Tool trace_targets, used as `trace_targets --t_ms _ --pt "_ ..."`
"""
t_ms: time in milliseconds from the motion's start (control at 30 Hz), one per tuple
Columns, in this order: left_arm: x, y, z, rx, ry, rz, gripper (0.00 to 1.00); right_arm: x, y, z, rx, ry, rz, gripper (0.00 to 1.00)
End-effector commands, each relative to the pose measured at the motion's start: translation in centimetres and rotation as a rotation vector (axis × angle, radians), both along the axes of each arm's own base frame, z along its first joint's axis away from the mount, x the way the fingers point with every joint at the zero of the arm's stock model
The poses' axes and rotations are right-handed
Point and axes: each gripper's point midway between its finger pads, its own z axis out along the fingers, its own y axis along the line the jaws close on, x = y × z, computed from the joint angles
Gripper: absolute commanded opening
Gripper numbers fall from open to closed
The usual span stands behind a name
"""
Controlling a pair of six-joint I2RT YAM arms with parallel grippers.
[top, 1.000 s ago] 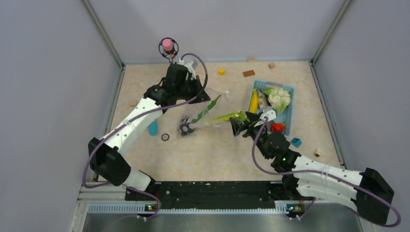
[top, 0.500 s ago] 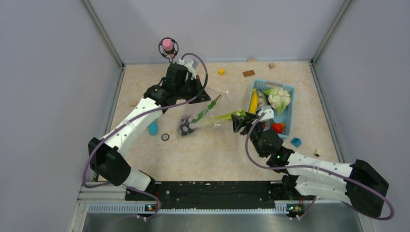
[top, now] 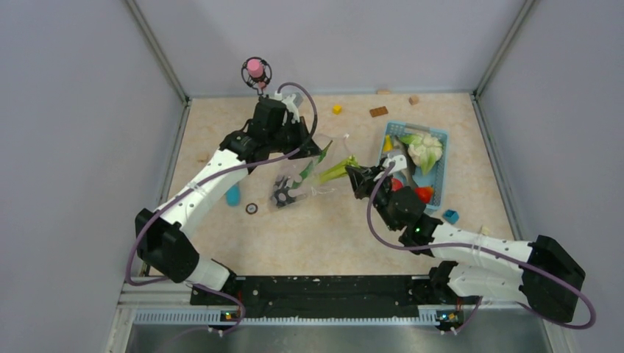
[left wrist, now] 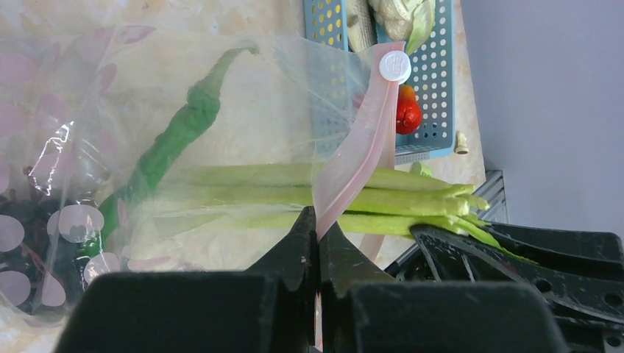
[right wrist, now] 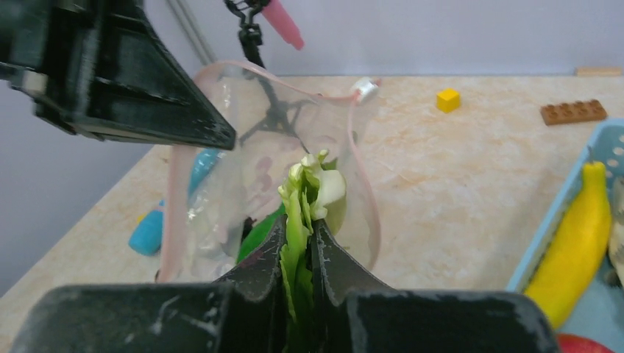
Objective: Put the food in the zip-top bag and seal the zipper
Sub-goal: Adjust the fake vegetable in the zipper food storage bag.
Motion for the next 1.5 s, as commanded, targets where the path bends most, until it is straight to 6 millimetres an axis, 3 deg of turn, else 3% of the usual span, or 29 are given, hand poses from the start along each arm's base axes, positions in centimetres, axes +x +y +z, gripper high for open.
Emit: trace_targets --t_ms 0,167,300,467,567,767,1100,1200,1467 --pt "-0.1 -0.5 1.5 -0.04 -0.069 -0.045 0.0 -1.5 2.8 6.2 0.066 -0.119 0.163 0.0" --pt "-0.4 -0.6 1.7 -0.037 -0.077 -0.062 0.0 -1.7 4.2 7.3 0.067 -0.112 0.217 0.0" --pt "-0.7 -0.5 2.2 -0.034 -0.105 -0.074 0.0 -0.7 4.6 7.0 0.143 0.053 0.166 0.0" --pt "-0.9 -0.3 2.7 -0.032 -0.132 -0.079 0.0 -1.7 5.6 9.0 0.285 0.169 0.254 0.0" --pt "-1.3 -0.5 3.0 -0.049 -0.141 -0.099 0.0 -1.4 5.5 8.7 0.337 0.252 0.264 0.0" --pt "-2.2 -1.1 3.7 -0.088 -0.157 -0.158 0.0 0.6 5.1 6.1 0.371 0.388 0.272 0.0" --pt "-4.2 -2.4 4.6 -0.126 -0.193 -0.274 0.0 5.6 7.7 -0.2 0.113 0.475 0.157 0.0" --pt "-4.4 -2.5 4.7 -0.127 -0.194 -0.282 0.0 7.3 7.2 -1.7 0.069 0.478 0.058 0.0" --pt "-4.9 -2.3 5.8 -0.137 -0.227 -0.28 0.0 9.7 6.2 -6.4 -0.078 0.505 -0.139 0.0"
